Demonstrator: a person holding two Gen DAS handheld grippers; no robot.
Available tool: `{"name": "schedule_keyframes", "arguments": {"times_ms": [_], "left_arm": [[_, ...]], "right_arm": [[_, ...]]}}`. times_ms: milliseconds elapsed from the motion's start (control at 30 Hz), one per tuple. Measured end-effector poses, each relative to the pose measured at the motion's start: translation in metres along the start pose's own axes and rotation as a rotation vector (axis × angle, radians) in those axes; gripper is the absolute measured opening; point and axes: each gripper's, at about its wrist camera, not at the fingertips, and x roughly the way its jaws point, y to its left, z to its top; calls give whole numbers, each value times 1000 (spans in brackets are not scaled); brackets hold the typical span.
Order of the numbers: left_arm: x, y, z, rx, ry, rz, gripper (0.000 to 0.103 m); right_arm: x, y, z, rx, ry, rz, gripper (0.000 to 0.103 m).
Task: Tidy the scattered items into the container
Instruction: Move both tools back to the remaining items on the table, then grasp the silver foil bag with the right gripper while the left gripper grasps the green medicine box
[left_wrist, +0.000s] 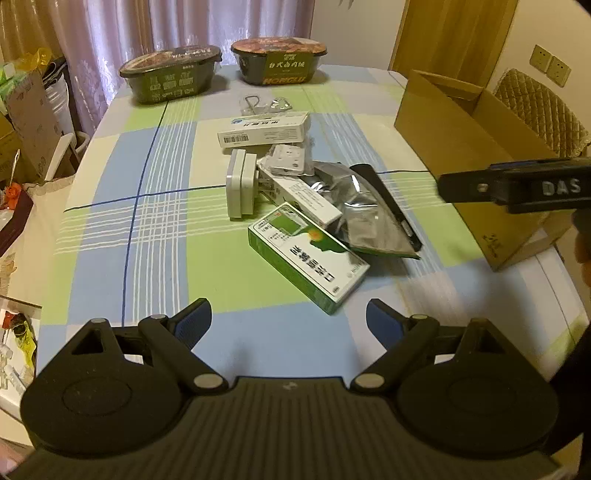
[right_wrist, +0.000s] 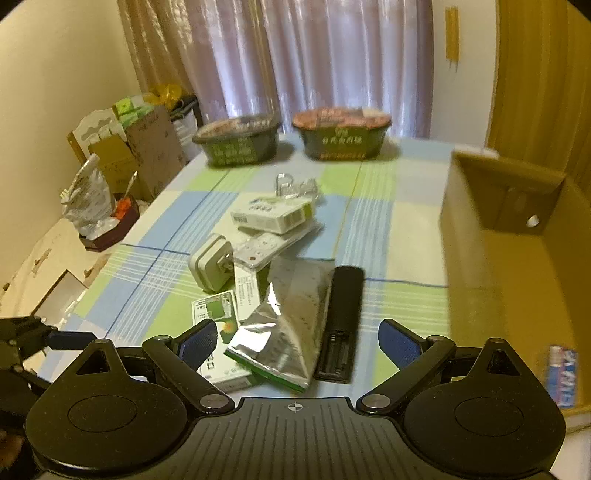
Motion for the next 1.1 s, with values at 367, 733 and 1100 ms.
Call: {"name": "schedule_keyframes", "arguments": {"times_ms": [367,733,1100], "left_arm": [[45,6,18,-13,-11,-42,88],[73,7,24,-78,-10,-51,88],[99,-1,25,-173,13,-26,88]], "right_arm": [[80,-19,21,99,94,11,69],[125,-27,20,107,185,15,56],[93,-32,-5,-44,188,9,39]]}}
